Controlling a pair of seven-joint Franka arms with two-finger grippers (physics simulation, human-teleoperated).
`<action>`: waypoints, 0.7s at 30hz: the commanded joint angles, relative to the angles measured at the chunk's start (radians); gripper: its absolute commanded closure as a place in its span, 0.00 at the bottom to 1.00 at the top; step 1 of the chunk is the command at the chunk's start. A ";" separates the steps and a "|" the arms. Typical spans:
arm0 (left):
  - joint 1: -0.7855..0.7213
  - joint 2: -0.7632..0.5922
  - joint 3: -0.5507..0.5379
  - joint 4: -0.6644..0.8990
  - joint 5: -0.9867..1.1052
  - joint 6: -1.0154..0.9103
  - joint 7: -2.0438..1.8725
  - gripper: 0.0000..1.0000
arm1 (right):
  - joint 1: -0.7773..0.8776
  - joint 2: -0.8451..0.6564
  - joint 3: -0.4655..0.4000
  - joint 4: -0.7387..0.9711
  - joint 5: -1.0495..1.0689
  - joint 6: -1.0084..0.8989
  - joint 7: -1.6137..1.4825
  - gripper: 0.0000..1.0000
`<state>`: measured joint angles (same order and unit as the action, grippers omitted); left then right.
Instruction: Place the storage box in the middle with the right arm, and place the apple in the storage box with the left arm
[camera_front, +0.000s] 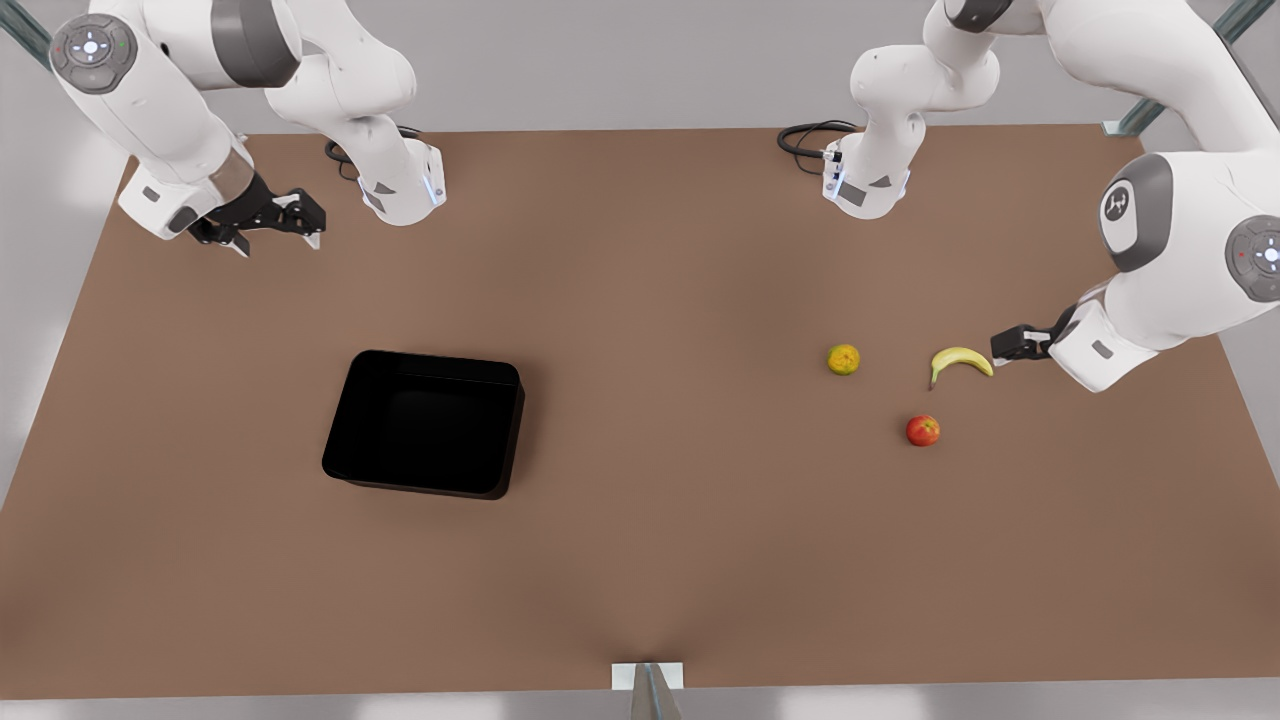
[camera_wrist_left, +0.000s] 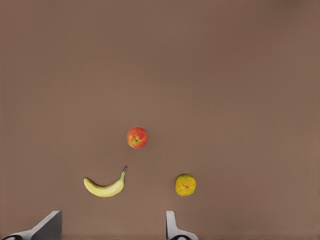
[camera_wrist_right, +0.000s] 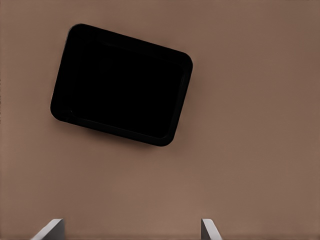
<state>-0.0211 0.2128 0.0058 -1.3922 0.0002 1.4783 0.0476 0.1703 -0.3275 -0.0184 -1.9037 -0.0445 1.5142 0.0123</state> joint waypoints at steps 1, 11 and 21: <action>0.000 -0.001 0.000 -0.001 0.001 -0.001 0.000 0.00 | 0.000 -0.001 0.000 0.000 0.000 -0.005 0.000 0.00; -0.005 0.079 0.063 -0.157 -0.327 0.183 -0.836 0.00 | -0.115 0.352 -0.009 -0.008 0.012 0.133 -0.002 0.00; -0.017 0.197 0.223 -0.510 -1.152 0.439 -0.976 0.00 | -0.255 0.571 -0.009 -0.081 0.041 0.397 -0.029 0.00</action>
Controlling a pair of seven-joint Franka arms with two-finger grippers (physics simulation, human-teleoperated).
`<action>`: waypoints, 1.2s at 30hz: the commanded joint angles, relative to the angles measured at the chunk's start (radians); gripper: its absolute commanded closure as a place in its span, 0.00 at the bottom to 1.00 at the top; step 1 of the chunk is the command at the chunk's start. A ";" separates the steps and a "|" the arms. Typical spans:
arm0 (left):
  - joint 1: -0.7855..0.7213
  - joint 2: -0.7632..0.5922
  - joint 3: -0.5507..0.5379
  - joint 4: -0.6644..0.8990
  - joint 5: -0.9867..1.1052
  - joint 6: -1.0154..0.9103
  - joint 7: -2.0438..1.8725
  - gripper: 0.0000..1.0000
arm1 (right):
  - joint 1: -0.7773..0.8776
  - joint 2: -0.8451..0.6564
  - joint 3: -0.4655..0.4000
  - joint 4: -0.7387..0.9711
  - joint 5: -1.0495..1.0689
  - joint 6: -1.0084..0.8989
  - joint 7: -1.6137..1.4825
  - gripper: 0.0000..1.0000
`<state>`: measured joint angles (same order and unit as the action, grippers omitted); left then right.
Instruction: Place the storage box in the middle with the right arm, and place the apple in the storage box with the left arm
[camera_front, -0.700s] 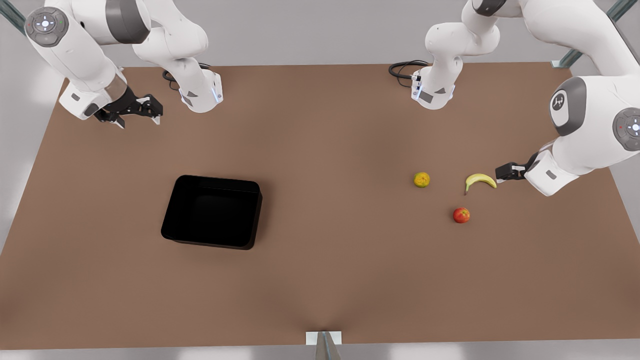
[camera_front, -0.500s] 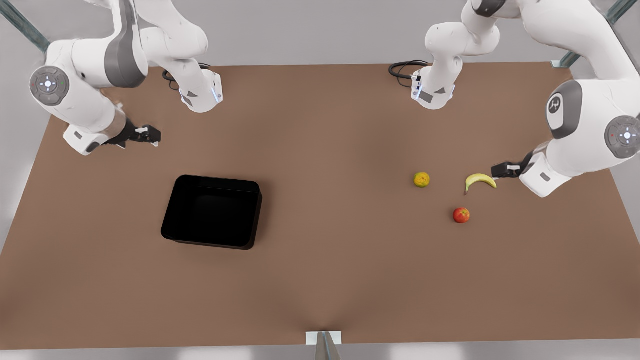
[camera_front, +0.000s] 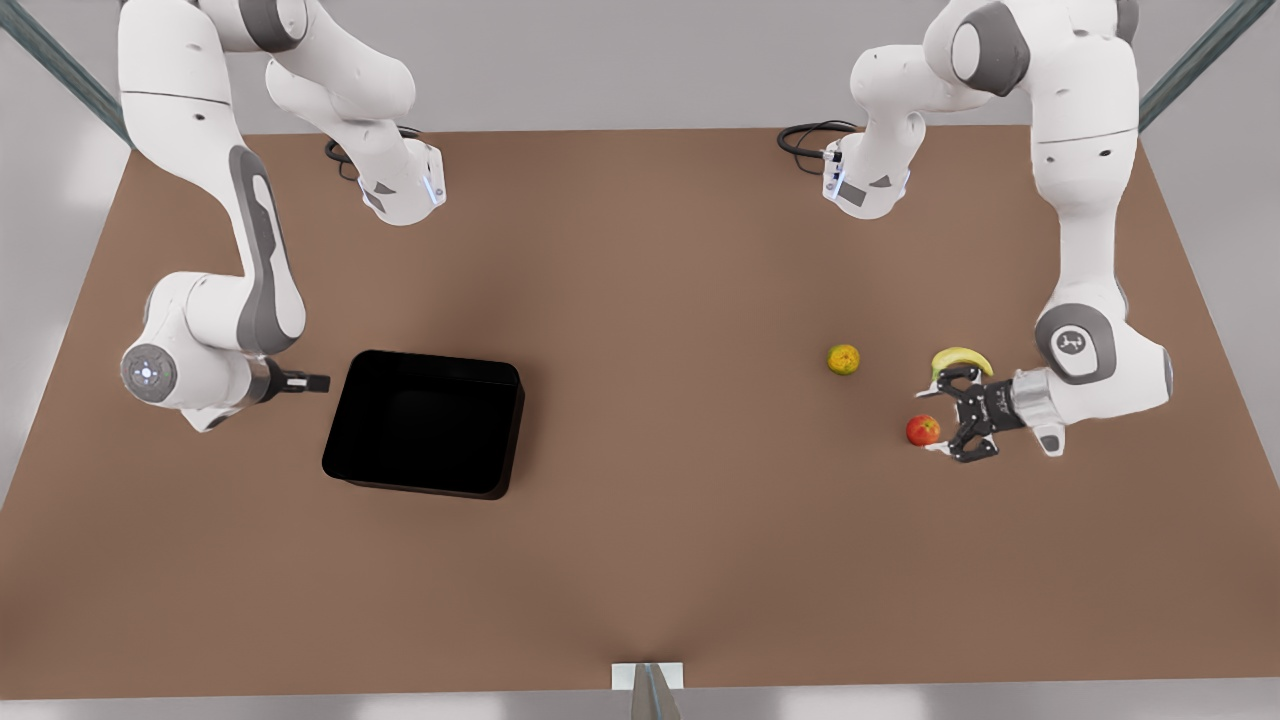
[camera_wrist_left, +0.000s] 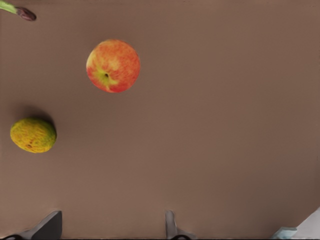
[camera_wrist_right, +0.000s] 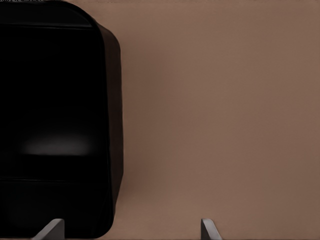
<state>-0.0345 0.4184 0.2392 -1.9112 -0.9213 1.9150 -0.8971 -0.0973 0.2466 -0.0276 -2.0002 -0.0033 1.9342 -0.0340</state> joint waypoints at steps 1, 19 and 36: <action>-0.002 0.002 0.002 -0.002 -0.269 -0.001 0.006 0.00 | -0.001 0.000 0.000 -0.003 0.000 0.005 -0.003 0.00; 0.079 0.131 0.060 -0.109 -0.536 -0.200 0.317 0.00 | 0.008 0.164 0.011 -0.097 0.203 0.304 0.011 0.00; 0.137 0.257 0.054 -0.049 -0.565 -0.185 0.377 0.00 | 0.021 0.129 0.063 -0.081 0.193 0.233 -0.067 0.79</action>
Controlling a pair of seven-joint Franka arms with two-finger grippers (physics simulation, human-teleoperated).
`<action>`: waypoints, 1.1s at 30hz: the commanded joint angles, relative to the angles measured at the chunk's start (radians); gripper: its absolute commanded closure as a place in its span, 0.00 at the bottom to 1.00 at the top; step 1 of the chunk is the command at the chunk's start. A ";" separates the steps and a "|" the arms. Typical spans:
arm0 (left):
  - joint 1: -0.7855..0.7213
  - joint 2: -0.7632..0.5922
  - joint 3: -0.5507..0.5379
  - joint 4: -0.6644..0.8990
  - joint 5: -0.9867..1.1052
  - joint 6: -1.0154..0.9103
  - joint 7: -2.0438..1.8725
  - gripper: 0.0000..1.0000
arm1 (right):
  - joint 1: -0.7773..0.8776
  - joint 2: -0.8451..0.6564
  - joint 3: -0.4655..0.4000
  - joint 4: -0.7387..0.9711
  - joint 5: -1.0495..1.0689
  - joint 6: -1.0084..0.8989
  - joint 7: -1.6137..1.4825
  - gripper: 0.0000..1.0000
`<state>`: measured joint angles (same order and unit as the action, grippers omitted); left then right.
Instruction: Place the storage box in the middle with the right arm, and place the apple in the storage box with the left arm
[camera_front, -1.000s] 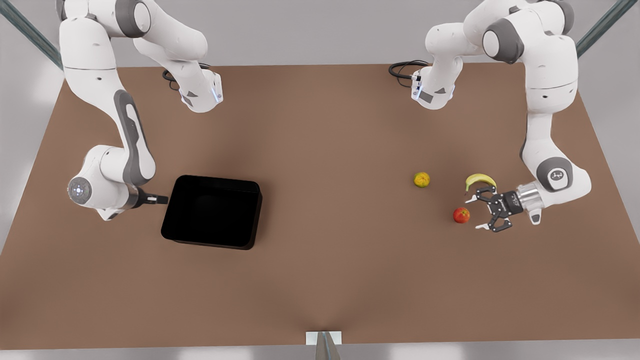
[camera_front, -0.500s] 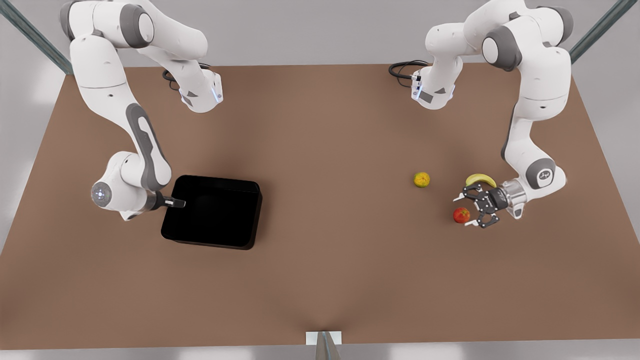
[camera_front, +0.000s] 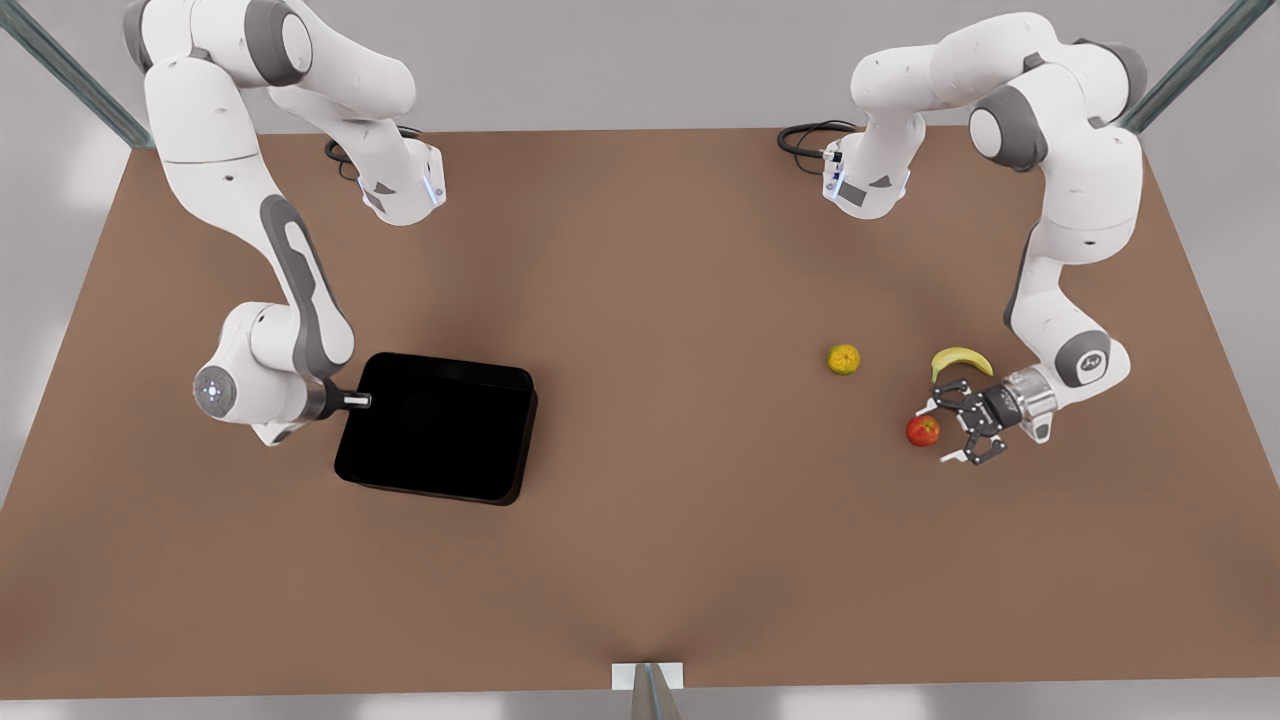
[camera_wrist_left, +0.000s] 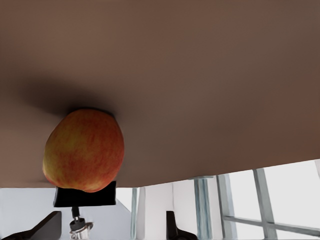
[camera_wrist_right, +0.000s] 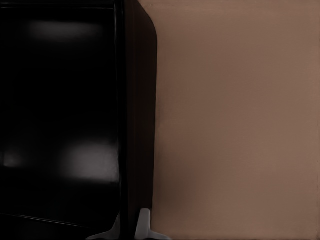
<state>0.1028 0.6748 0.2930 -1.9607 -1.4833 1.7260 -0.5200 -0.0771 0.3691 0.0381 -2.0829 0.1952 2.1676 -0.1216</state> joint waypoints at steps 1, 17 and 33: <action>0.000 0.000 0.000 0.000 0.001 -0.005 0.000 0.00 | 0.000 -0.006 0.008 0.000 0.000 0.000 -0.009 0.79; -0.028 0.008 0.000 -0.017 0.066 0.075 0.066 0.00 | 0.428 0.353 0.178 0.692 0.055 -0.088 0.062 0.79; -0.026 0.035 -0.038 -0.006 0.049 0.164 0.071 0.27 | 0.240 -0.016 0.172 0.779 -0.155 -0.675 -0.102 0.00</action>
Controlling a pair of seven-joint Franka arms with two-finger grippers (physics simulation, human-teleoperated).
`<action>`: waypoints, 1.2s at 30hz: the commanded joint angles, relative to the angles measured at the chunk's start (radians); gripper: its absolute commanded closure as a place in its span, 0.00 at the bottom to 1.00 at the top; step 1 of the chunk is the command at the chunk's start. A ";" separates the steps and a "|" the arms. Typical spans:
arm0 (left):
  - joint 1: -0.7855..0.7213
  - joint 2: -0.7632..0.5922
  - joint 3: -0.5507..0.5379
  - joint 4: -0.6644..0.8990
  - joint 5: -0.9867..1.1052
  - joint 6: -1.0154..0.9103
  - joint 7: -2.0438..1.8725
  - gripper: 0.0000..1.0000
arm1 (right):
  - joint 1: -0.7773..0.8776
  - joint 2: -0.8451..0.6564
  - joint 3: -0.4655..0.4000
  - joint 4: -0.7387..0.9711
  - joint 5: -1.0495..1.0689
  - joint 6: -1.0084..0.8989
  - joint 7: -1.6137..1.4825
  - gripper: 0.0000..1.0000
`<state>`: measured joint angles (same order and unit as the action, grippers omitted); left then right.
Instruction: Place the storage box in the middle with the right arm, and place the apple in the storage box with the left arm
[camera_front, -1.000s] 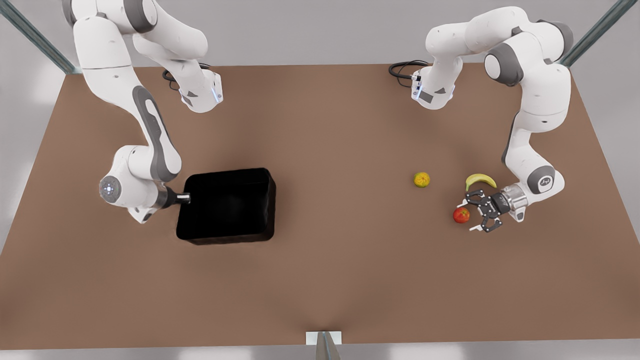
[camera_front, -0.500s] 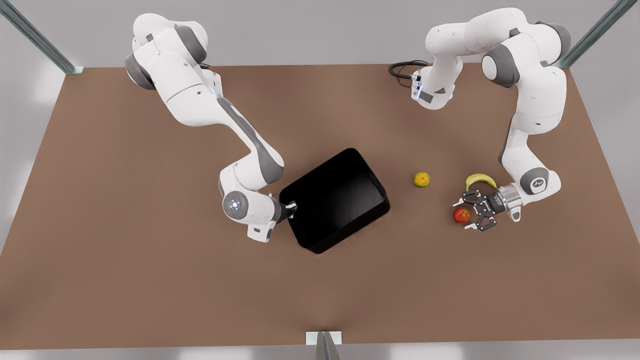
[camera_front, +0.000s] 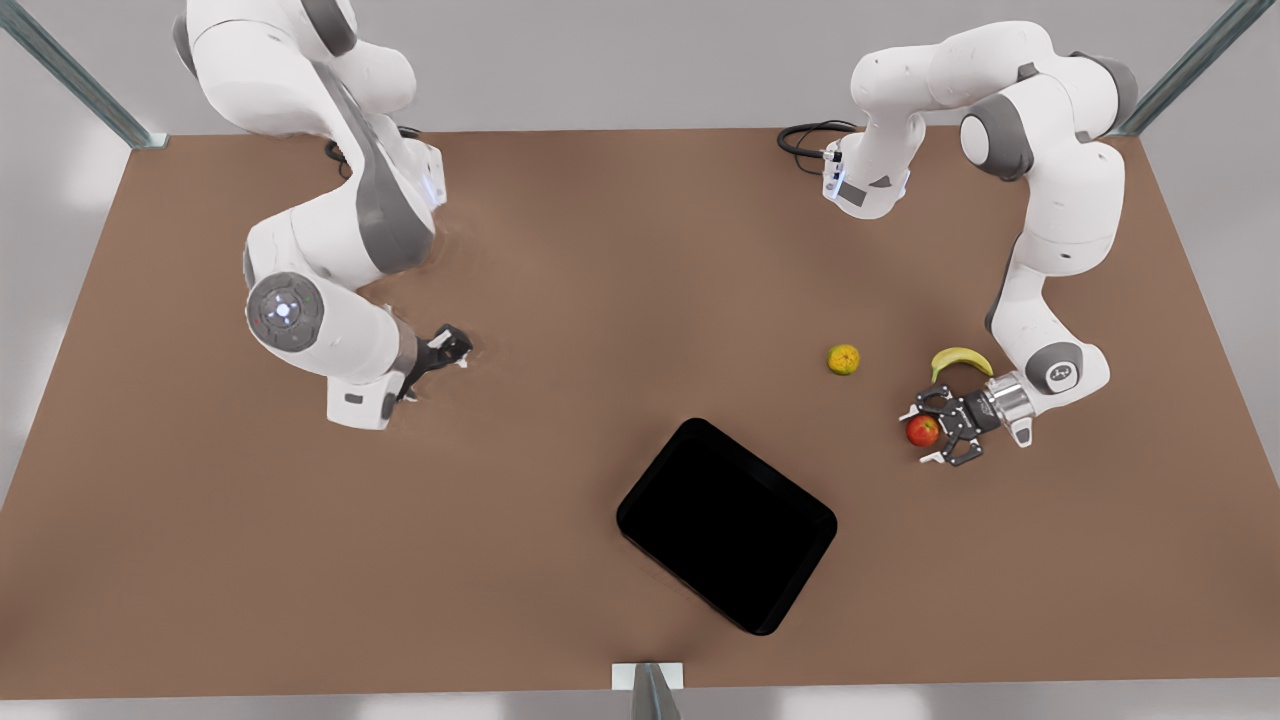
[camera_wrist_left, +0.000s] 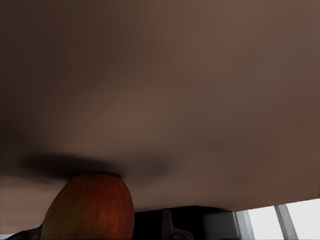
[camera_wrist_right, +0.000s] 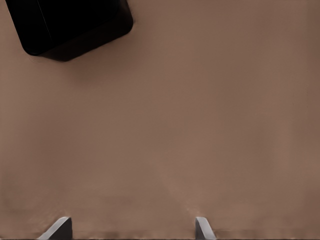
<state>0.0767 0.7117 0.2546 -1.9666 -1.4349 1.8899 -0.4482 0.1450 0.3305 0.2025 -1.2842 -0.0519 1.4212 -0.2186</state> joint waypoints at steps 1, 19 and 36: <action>0.000 0.000 0.000 0.000 0.001 0.000 -0.001 0.31 | -0.012 -0.010 -0.008 0.003 -0.028 -0.030 0.004 0.00; 0.000 -0.121 -0.069 0.083 0.246 0.000 -0.080 0.56 | -0.065 -0.597 -0.239 -0.590 -0.029 0.102 0.289 0.00; -0.163 -0.140 -0.440 0.310 0.936 0.598 -0.471 0.56 | -0.070 -0.597 -0.242 -0.600 -0.031 0.082 0.295 0.00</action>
<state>-0.0897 0.5888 -0.1875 -1.6411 -1.1946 2.5152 -0.9078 0.0749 -0.2669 -0.0399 -1.8837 -0.0828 1.5033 0.0767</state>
